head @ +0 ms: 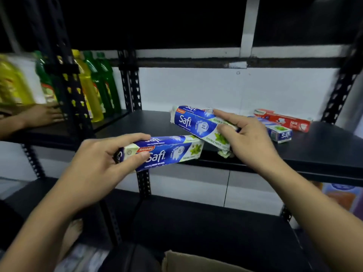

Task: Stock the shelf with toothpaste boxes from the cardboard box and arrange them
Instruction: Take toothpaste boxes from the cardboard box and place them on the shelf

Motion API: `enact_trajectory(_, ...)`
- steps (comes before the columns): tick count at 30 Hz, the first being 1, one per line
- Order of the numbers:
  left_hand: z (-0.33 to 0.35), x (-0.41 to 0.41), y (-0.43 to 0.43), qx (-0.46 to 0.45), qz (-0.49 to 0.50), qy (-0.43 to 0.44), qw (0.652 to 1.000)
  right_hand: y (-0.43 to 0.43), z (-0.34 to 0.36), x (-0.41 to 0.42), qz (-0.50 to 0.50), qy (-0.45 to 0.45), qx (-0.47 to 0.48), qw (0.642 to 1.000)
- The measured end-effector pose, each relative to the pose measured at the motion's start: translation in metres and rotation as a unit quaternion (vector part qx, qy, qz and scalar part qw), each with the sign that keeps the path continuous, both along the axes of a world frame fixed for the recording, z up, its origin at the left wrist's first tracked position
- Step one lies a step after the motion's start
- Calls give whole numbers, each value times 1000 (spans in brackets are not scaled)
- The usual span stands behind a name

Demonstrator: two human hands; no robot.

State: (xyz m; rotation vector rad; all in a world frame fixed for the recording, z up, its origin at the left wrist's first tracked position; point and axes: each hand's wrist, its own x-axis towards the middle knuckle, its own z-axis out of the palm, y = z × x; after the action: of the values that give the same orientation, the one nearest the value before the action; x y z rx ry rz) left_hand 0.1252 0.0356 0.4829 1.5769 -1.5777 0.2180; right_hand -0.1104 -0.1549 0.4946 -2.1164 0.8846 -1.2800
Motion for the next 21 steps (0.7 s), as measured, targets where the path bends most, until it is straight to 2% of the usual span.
enact_trajectory(2,4,9,0,-13,35,-8,999,-11,-4,20,-37,32,-18,999)
enact_trajectory(6,8,22,-9,-43,112,-14,993,-28,-21,53,-92,210,-90,969)
enact_trajectory(8,7,32,-21,-53,144,-3,988,-34,-28,64,-97,266,-110,953)
enact_trajectory(12,1,59,-60,-62,216,3,974,-39,-31,79,-137,396,-186,889)
enact_trajectory(14,-3,72,-82,-59,251,-1,966,-42,-31,83,-152,415,-202,874)
enact_trajectory(21,-28,116,-144,6,311,17,950,-69,-34,95,-169,417,-194,871)
